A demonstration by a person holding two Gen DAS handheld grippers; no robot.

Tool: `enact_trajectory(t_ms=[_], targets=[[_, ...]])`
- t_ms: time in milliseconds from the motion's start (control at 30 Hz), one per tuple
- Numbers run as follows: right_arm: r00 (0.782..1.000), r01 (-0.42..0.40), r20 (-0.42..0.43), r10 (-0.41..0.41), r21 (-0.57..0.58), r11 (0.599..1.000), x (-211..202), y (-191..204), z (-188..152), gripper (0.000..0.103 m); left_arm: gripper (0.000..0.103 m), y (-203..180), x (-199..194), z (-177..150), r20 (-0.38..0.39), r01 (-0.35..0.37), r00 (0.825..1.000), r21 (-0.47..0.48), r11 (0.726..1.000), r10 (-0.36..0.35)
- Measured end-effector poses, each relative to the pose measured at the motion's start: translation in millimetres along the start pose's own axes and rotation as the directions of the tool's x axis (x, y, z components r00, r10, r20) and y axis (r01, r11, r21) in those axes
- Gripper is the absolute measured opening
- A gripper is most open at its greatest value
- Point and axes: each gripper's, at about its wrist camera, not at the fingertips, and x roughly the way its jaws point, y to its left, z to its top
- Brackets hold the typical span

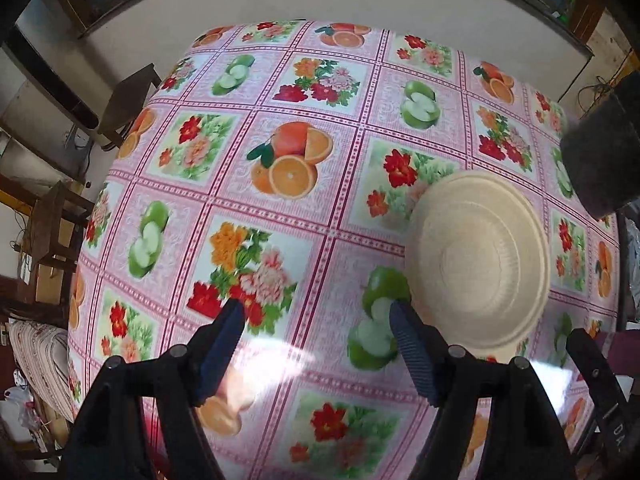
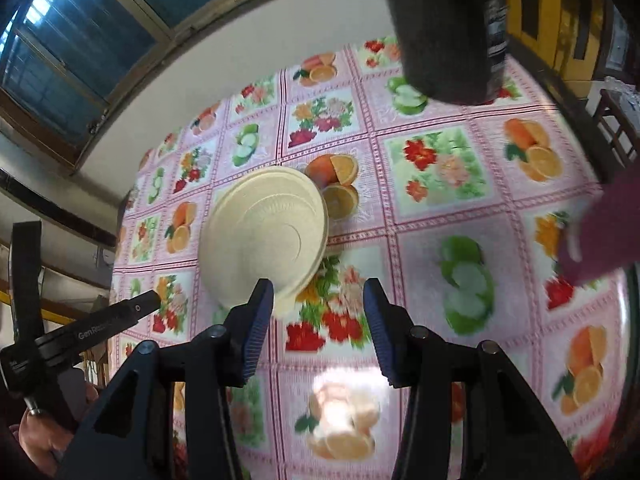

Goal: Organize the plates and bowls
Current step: 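Move the left tool toward the beige paper bowl on the table, then close the left tool on the rim of the beige paper bowl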

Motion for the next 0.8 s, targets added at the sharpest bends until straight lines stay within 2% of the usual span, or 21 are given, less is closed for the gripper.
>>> enact_trajectory(t_ms=[167, 400, 633, 800], targets=[[1.000, -0.004, -0.027, 0.004, 0.009, 1.000, 32.9, -0.5, 19.3, 0.048, 0.077, -13.5, 21.0, 12.9, -0.010, -0.003, 1.000, 0.015, 1.000, 0.003], [0.998, 0.044, -0.054, -0.044, -0.007, 0.999, 61.1, 0.5, 27.9, 0.048, 0.077, -22.1, 37.2, 22.8, -0.028, 0.019, 0.999, -0.008, 1.000, -0.019], [0.999, 0.035, -0.037, -0.035, -0.006, 0.999, 59.3, -3.3, 31.5, 0.048, 0.077, -12.6, 18.2, 29.0, -0.006, 0.084, 0.996, -0.041, 0.996, -0.084], [0.999, 0.030, -0.036, -0.029, 0.020, 0.999, 58.0, -10.3, 30.8, 0.048, 0.077, -29.8, 19.0, 26.5, -0.007, 0.073, 0.997, 0.010, 0.997, -0.073]])
